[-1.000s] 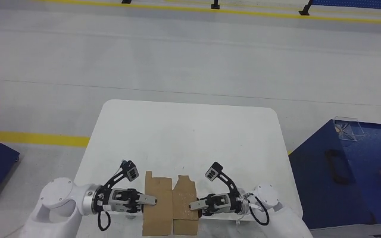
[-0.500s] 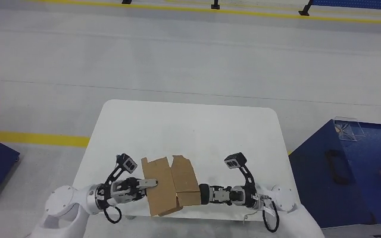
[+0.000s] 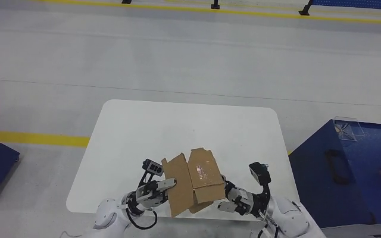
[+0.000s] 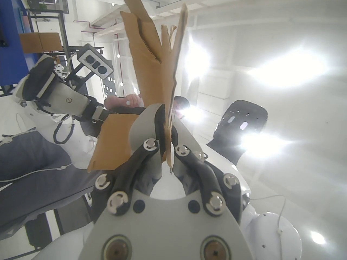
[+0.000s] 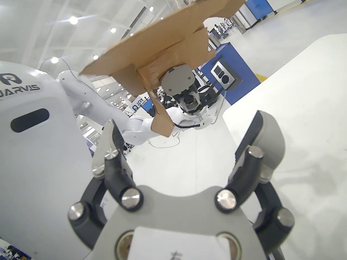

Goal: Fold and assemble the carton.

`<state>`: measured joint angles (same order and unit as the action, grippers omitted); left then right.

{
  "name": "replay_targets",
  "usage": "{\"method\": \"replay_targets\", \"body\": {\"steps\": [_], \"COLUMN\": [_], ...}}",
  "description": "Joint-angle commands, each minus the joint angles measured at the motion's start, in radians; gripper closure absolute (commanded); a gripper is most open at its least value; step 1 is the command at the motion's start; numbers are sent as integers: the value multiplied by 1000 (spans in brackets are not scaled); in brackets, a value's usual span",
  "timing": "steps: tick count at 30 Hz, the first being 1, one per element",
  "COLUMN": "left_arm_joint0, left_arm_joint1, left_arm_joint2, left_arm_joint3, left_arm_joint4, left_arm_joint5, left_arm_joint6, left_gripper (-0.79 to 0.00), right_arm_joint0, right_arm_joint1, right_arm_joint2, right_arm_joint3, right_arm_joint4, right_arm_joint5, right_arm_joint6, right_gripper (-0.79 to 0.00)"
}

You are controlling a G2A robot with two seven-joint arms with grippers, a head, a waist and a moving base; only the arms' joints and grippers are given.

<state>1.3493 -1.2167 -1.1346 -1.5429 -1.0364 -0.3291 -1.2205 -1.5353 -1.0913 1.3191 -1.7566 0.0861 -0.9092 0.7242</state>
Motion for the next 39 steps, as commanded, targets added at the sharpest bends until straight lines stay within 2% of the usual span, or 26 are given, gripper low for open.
{"method": "replay_targets", "body": {"steps": [1, 3, 7, 9, 11, 12, 14, 21, 22, 23, 24, 30, 35, 39], "left_arm_joint0": [-10, -16, -19, -19, -20, -20, -18, -9, -8, -8, -7, -7, -34, -66], "left_arm_joint1": [-3, -5, -7, -9, -9, -10, -10, -10, -10, -10, -11, -11, -7, -1], "left_arm_joint2": [10, 15, 11, 8, 5, 3, -1, -25, -27, -29, -31, -76, -160, -227], "left_arm_joint3": [10, 22, 39, 44, 49, 51, 55, 64, 66, 69, 70, 108, 211, 274], "left_arm_joint4": [8, 7, 3, -7, -15, -17, -22, -57, -57, -56, -56, -88, -135, -153], "left_arm_joint5": [-4, 1, 1, 7, 16, 16, 18, 39, 42, 42, 44, 25, -7, -17], "left_arm_joint6": [3, 5, 10, 17, 14, 11, 7, 0, -2, -1, 0, 41, 90, 101], "left_gripper": [0, 0, 0, 0, 0, 0, 0, 0, -111, -345, -785, -785, -785, -785], "right_arm_joint0": [10, 17, 24, 27, 30, 32, 36, 48, 50, 51, 54, 60, 57, 52], "right_arm_joint1": [-2, -3, -3, -3, -4, -4, -4, -4, -4, -4, -4, 4, 21, 34], "right_arm_joint2": [-24, -41, -72, -85, -96, -100, -106, -124, -128, -132, -134, -120, -63, -26], "right_arm_joint3": [4, 4, -6, -13, -16, -18, -19, -10, -9, -7, -6, -9, -17, -26], "right_arm_joint4": [8, 9, 7, 0, -7, -10, -15, -21, -18, -14, -10, 57, 117, 84], "right_arm_joint5": [5, 5, 11, 18, 22, 24, 26, 50, 53, 56, 61, 139, 225, 321], "right_arm_joint6": [-6, -9, -5, -4, -10, -14, -23, -46, -48, -49, -50, -31, 49, 119], "right_gripper": [-785, -785, -733, -369, -283, -169, 0, 0, 0, 0, 0, 0, 0, 0]}}
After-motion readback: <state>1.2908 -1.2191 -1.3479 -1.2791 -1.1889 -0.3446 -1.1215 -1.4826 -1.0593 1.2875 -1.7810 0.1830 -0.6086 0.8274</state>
